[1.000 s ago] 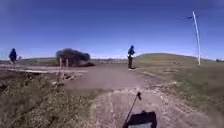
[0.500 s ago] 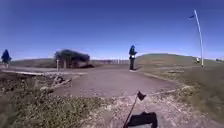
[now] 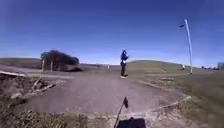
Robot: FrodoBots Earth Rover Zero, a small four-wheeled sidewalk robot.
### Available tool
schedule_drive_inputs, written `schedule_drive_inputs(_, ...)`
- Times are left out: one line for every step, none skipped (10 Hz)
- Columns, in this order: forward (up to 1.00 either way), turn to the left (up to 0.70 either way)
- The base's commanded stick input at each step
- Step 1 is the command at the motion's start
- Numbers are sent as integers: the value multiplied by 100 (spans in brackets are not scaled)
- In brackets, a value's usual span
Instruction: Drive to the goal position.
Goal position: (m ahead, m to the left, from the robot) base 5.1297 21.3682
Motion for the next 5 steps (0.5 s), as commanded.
schedule_drive_inputs(100, 0)
schedule_drive_inputs(100, 0)
schedule_drive_inputs(95, 0)
schedule_drive_inputs(48, 0)
schedule_drive_inputs(0, 0)
